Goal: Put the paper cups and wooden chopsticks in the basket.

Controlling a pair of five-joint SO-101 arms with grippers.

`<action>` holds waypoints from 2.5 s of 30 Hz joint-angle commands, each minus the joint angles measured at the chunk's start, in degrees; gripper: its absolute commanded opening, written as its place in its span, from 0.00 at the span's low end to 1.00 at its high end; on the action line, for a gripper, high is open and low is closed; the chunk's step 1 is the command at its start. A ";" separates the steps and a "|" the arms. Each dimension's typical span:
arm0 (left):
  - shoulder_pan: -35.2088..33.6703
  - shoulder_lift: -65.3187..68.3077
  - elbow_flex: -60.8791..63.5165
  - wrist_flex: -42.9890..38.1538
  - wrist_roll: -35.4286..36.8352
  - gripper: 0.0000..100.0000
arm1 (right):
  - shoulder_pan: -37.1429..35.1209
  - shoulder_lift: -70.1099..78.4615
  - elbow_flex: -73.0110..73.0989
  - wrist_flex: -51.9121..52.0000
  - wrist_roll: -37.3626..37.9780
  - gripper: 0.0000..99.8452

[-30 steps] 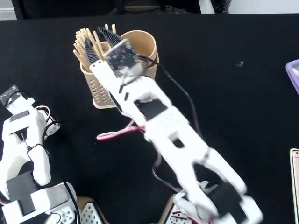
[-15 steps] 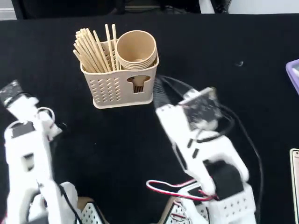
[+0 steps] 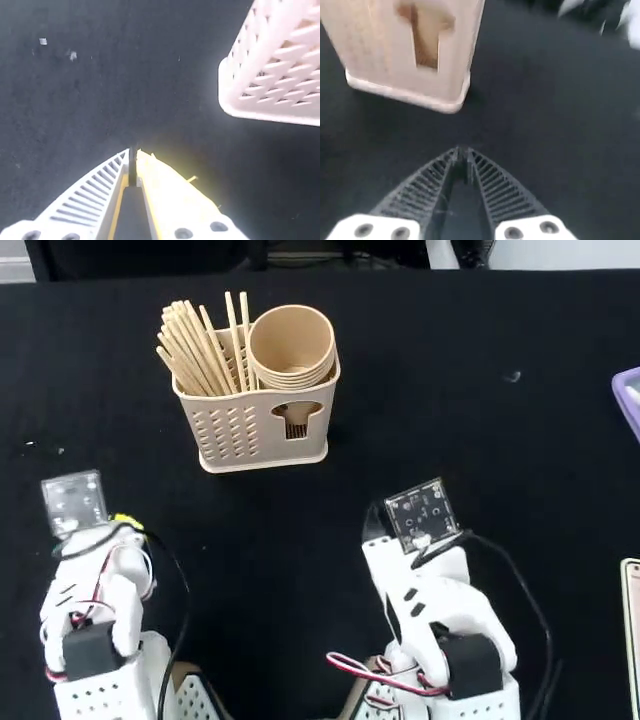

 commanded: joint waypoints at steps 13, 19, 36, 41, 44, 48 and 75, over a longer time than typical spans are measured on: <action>6.64 0.97 12.18 5.80 0.09 0.03 | 1.93 -5.32 16.66 0.88 -0.35 0.01; 8.40 1.05 16.57 4.48 0.26 0.03 | 4.92 -5.32 19.56 -0.09 -10.64 0.02; 8.48 1.05 16.40 4.48 0.53 0.03 | 5.27 -5.41 19.56 5.54 -17.49 0.01; 8.92 0.79 16.40 4.48 0.53 0.03 | 5.27 -5.41 19.56 5.54 -17.49 0.01; 8.31 -1.85 16.31 4.48 0.53 0.03 | 5.27 -5.41 19.56 5.54 -17.41 0.01; 9.01 -2.02 16.31 4.48 0.53 0.03 | 5.27 -5.41 19.56 5.54 -17.41 0.01; 8.48 -1.49 16.31 4.48 0.53 0.03 | 5.27 -5.41 19.56 5.54 -17.41 0.01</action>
